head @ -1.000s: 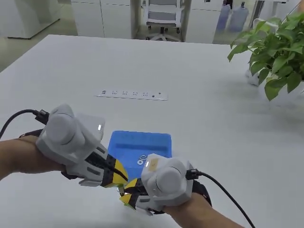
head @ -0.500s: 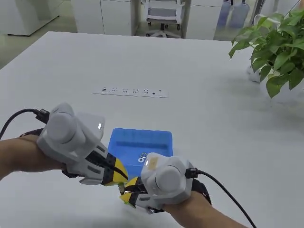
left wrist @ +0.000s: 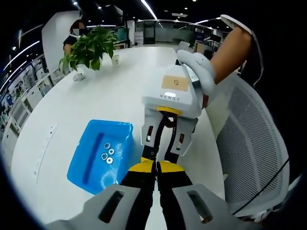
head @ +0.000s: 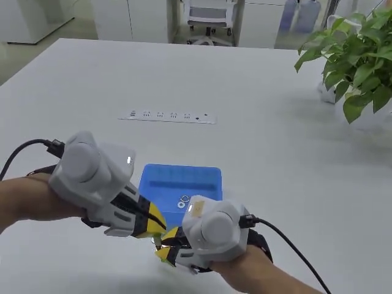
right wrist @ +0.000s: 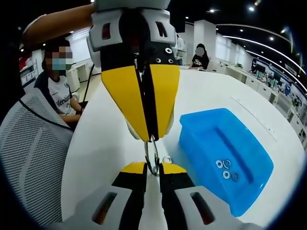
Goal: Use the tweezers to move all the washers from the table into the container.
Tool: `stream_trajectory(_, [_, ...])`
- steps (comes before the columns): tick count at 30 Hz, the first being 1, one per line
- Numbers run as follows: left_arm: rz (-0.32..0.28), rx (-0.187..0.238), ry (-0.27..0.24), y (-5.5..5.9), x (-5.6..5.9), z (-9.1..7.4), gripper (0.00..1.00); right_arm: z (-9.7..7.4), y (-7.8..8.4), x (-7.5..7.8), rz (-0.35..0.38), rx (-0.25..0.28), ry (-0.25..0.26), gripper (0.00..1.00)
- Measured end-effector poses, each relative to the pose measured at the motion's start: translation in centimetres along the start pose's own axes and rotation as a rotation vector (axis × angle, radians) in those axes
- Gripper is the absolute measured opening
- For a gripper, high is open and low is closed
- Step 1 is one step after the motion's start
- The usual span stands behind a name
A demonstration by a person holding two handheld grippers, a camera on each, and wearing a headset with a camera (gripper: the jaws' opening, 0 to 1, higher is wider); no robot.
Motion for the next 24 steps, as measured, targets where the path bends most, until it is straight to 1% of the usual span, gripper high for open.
stream_trajectory(5, [-0.007,0.003,0.004,-0.11,-0.12,0.1,0.05,-0.09,0.05,0.07,0.005,-0.001,-0.003,0.13])
stream_trajectory(10, [-0.007,0.009,0.007,-0.2,-0.09,0.18,0.05,-0.2,-0.17,0.11,0.002,0.009,-0.005,0.12])
stream_trajectory(15, [-0.006,0.008,0.004,-0.15,-0.2,0.15,0.05,-0.08,-0.15,0.06,-0.001,0.002,-0.008,0.1])
stream_trajectory(24, [-0.001,0.007,0.013,-0.25,0.03,0.21,0.05,-0.16,-0.08,0.04,-0.002,-0.01,-0.005,0.09])
Point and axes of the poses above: the centre of the closed fingertips' face, and the gripper's own axes: z roughly forward along the fingers, x roughly to its right, y roughly out of its underside, the point moved 6 cm from there along -z, roughly backward along the fingers, and after that the axes turned 5 degrees about -y, right-handed, at the moved point
